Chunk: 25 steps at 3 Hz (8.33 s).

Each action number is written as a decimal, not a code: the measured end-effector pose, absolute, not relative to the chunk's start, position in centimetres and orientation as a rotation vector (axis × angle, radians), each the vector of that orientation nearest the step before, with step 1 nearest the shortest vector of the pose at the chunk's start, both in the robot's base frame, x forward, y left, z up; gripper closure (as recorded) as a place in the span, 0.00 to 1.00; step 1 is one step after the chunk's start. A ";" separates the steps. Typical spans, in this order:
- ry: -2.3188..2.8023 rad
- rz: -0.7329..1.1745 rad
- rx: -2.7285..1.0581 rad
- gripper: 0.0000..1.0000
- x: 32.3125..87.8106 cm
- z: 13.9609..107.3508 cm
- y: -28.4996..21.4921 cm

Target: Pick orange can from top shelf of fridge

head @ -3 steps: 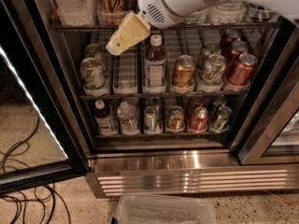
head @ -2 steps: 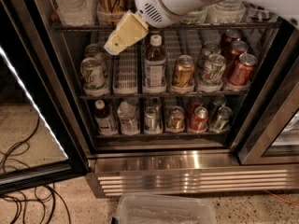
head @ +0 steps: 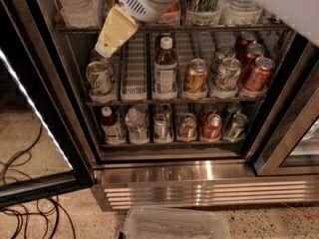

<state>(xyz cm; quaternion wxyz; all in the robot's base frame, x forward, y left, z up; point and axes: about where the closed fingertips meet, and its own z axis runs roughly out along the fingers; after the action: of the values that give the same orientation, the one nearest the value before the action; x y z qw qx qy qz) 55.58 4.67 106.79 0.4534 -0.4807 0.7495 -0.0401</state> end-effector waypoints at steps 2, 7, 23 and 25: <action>1.881 -0.233 -1.069 0.00 52.3 110.0 6.6; 1.875 -0.169 -0.968 0.00 52.4 109.8 8.3; 1.657 -0.315 -0.175 0.07 52.8 108.2 9.8; 1.625 -0.347 -0.123 0.08 55.7 107.8 11.3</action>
Offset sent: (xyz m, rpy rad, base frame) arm -0.0277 0.0270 0.0198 -0.0360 -0.0647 -0.2130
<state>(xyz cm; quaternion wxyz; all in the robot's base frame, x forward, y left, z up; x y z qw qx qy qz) 55.73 11.25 107.84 0.6727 -0.0548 0.7216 -0.1543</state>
